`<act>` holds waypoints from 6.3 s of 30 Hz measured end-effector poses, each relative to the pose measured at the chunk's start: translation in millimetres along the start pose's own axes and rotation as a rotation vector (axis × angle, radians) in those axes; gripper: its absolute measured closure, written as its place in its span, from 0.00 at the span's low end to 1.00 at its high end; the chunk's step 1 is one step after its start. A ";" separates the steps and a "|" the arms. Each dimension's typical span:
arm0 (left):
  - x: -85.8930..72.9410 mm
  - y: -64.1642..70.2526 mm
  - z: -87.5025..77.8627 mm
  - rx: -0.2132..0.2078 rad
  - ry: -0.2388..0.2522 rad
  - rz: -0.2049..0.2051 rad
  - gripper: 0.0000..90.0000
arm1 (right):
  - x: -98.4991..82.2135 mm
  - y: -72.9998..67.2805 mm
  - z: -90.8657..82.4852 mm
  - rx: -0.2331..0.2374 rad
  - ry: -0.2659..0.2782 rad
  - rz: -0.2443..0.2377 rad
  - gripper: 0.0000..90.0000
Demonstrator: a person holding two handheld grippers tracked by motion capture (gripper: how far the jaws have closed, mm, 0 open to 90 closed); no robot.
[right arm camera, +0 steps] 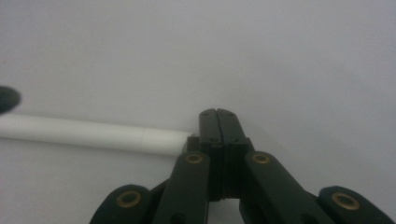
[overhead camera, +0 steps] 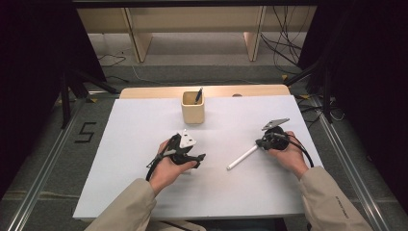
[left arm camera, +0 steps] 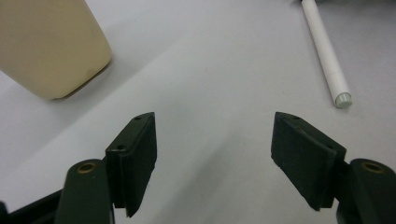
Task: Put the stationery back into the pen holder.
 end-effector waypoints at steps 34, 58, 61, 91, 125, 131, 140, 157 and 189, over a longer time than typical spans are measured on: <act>11.0 24.7 3.6 -0.060 0.007 0.014 0.35 | -11.9 25.4 -27.8 -0.145 0.094 0.249 0.52; 49.6 91.4 55.5 -0.118 -0.074 0.017 0.52 | -17.1 19.1 -33.3 -0.165 0.105 0.257 0.45; 49.7 94.4 59.6 -0.111 -0.086 0.000 0.55 | -16.8 18.8 -33.2 -0.164 0.107 0.256 0.45; 47.0 101.3 77.4 -0.129 -0.128 -0.009 0.73 | -15.4 17.2 -32.1 -0.153 0.114 0.253 0.45; 47.8 105.1 77.2 -0.095 -0.149 -0.028 0.82 | -15.0 16.4 -31.1 -0.148 0.115 0.252 0.45; 47.8 104.6 77.4 -0.091 -0.148 -0.029 0.84 | -14.9 16.3 -30.7 -0.147 0.115 0.252 0.45; 47.6 105.3 77.3 -0.081 -0.150 -0.032 0.86 | -15.1 15.9 -30.2 -0.146 0.112 0.248 0.45; 46.9 106.3 77.3 -0.068 -0.138 -0.024 0.87 | -14.9 15.7 -30.5 -0.146 0.114 0.249 0.45; 50.7 98.6 65.5 -0.054 -0.062 -0.029 0.87 | -14.5 17.2 -33.5 -0.140 0.129 0.274 0.42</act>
Point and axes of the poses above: each handheld gripper's, and its own axes: z roughly forward along the jaws, x roughly out of its top, y roughly to its right, the point moved 8 cm from there along z, roughly forward along the jaws, and after that the axes turned 10 degrees about -y, right-handed, at the moved point
